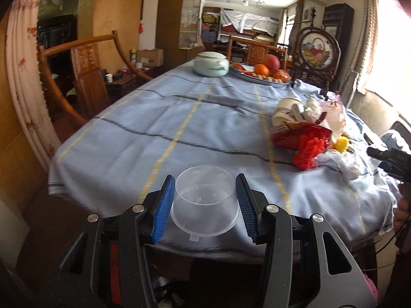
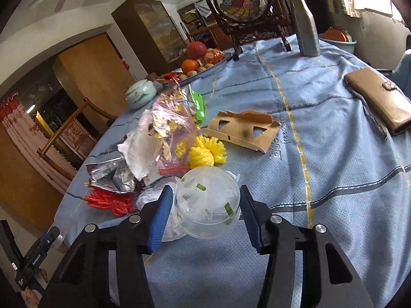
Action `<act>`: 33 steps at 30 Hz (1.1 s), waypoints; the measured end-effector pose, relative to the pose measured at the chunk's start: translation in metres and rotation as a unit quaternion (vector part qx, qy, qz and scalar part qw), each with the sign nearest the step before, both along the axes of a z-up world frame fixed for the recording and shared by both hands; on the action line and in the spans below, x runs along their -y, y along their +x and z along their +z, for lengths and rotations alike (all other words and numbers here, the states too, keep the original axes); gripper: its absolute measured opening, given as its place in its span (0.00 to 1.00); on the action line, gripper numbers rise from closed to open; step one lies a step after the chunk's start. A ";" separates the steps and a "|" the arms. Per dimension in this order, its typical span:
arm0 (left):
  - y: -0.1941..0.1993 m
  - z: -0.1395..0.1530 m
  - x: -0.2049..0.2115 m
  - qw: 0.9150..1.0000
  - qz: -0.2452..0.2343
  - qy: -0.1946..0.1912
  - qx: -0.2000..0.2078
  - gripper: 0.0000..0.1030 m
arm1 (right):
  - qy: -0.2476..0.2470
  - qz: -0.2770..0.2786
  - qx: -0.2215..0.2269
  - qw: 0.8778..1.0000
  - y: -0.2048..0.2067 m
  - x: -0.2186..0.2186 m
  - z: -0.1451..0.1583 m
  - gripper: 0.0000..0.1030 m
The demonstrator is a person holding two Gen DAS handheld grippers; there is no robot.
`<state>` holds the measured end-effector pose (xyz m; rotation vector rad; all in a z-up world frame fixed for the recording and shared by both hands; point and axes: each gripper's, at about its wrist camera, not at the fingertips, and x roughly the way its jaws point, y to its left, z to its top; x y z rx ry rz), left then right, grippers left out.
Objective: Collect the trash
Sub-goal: 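Carry the cup with the left tool over the red wastebasket and release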
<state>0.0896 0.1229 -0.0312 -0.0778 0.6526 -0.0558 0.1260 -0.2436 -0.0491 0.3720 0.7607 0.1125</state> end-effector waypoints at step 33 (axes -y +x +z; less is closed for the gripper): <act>-0.117 -0.033 -0.224 0.964 0.264 0.027 -0.032 0.91 | -0.038 0.432 -0.005 0.901 -0.070 -0.402 0.031 0.51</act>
